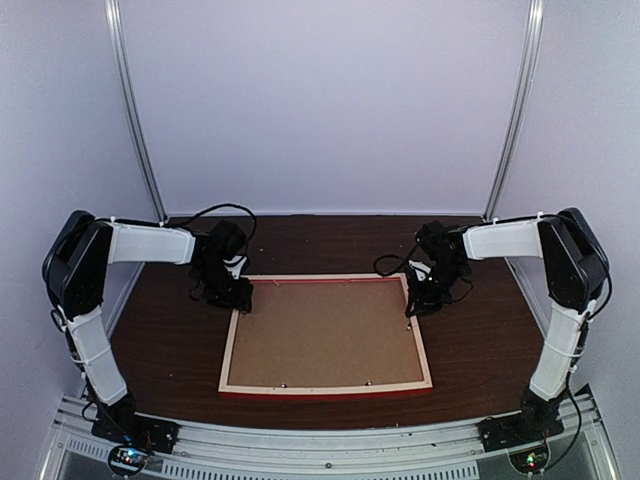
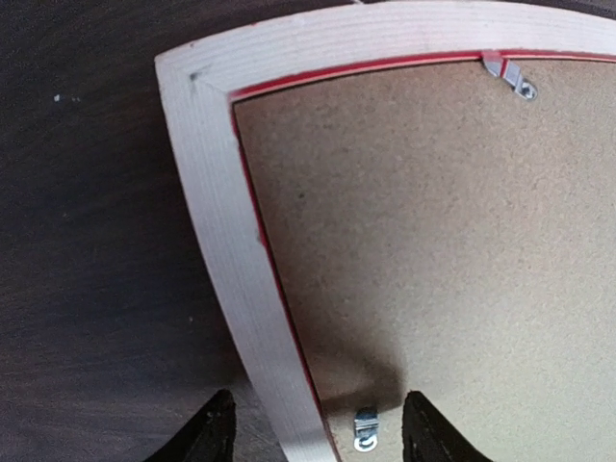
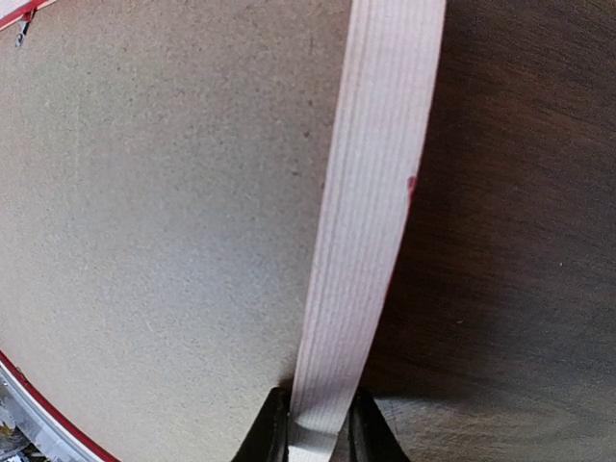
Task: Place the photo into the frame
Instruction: Press the fastener, then press the fastener onto the backboard.
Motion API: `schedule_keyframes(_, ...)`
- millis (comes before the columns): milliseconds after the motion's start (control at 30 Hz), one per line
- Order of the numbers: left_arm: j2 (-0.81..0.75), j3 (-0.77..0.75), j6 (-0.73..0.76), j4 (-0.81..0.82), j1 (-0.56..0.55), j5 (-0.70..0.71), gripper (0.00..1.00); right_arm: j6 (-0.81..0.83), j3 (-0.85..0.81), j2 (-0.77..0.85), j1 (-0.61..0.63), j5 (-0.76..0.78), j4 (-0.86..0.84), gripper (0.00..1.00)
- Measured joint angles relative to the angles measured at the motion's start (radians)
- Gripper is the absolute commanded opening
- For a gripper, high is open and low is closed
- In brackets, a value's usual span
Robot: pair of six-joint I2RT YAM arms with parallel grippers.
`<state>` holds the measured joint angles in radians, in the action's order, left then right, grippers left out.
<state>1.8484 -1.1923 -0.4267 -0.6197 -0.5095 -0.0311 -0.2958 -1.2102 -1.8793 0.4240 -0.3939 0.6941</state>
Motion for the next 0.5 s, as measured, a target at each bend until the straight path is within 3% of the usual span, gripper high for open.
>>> schedule_keyframes(500,0.016,-0.006,0.005,-0.011,0.0,-0.002,0.38,0.0,0.002,0.0,0.0,-0.002,-0.013,0.12)
